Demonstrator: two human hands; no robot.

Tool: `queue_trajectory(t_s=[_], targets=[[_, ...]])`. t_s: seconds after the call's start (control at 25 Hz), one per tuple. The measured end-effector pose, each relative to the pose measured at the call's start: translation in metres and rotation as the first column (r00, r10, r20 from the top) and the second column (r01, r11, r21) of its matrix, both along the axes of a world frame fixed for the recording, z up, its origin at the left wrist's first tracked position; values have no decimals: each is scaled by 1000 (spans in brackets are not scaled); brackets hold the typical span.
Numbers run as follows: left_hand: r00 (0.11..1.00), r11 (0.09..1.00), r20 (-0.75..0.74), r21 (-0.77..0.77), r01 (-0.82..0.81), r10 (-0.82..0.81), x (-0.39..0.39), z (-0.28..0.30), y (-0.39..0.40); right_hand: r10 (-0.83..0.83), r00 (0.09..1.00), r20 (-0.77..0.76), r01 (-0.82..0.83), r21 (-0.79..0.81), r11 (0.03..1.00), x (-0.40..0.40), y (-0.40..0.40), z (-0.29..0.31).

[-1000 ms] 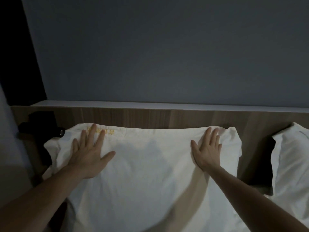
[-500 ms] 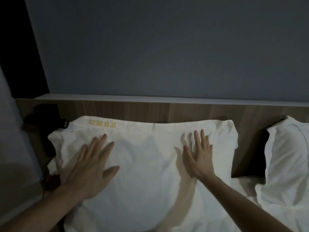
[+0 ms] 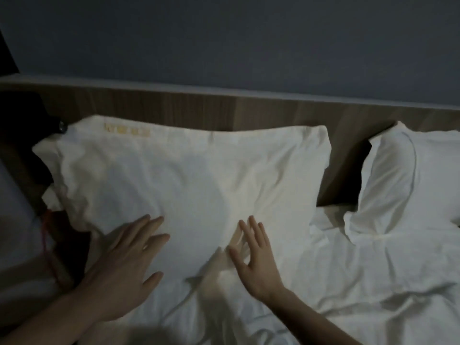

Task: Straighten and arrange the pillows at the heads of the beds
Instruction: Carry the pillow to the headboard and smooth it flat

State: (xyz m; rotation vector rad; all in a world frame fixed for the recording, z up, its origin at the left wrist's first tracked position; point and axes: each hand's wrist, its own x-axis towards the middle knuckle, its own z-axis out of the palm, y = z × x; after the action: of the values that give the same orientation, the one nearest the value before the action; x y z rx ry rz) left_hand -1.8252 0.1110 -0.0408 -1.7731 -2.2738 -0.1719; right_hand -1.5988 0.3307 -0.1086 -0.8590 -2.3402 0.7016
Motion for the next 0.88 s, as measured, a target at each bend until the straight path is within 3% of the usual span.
queue_trajectory(t_s=[0.12,0.24,0.32,0.44,0.6,0.88], targets=[[986,980,132,-156,119,-99,9,-48,-27,2,998,58,3,-77,997,34,-59,-54],[955,921,278,-339,193,-98,13,-91,-47,-32,941,336,111,-218,970,54,-124,-98],[933,872,354,-435,225,-64,8,-119,-60,-100,905,414,184,-169,968,50,-157,-126],[879,865,476,-448,226,17,-6,-163,-79,-214,897,386,245,-32,969,39,-166,-153],[939,845,316,-457,277,-137,-17,-191,-86,-290,870,398,302,35,953,26,-161,-159],[910,848,398,-435,302,-120,-14,-194,-83,-324,824,464,348,36,937,18,-156,-156]])
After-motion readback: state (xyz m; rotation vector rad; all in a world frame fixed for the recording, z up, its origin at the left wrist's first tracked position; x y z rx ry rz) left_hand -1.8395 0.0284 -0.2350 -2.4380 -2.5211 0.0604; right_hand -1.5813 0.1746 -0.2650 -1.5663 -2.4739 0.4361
